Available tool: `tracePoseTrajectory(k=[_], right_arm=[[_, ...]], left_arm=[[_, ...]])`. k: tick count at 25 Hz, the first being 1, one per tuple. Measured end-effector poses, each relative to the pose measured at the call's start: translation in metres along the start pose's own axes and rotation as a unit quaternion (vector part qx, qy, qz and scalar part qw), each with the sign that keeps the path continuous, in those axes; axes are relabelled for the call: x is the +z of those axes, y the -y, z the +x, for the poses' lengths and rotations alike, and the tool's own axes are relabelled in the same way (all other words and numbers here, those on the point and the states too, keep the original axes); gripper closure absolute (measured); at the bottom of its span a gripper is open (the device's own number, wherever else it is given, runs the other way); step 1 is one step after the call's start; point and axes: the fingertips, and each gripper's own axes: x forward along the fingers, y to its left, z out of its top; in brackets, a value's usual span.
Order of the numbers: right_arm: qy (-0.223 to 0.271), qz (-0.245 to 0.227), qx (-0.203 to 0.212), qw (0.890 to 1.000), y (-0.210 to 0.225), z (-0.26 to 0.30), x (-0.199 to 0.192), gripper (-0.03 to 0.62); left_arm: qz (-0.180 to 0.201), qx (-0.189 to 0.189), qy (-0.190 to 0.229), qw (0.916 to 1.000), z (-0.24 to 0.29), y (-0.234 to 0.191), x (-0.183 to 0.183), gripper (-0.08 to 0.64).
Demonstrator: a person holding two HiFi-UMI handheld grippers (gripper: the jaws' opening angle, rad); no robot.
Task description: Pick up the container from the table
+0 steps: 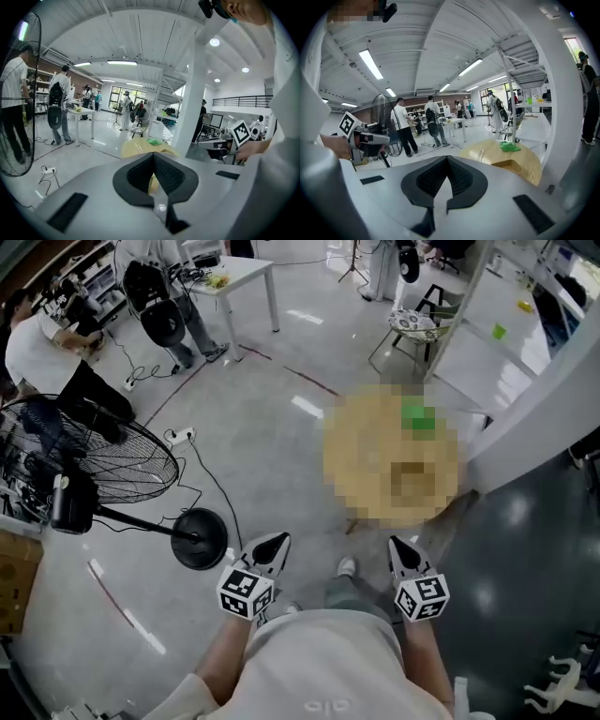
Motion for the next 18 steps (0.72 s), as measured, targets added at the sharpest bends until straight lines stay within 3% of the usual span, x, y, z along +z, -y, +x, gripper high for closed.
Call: tracePoseTrajectory(k=[9, 18], right_arm=[[-0.053, -0.023, 0.034, 0.998, 0.121, 0.079, 0.017, 0.566], [-0.122, -0.073, 0.063, 0.988, 0.195, 0.144, -0.012, 0.563]], left_arm=[[-0.021, 0.068, -0.022, 0.9972, 0.095, -0.011, 0.031, 0.545], [-0.048, 0.135, -0.04, 0.9888, 0.143, -0.017, 0.028, 0.545]])
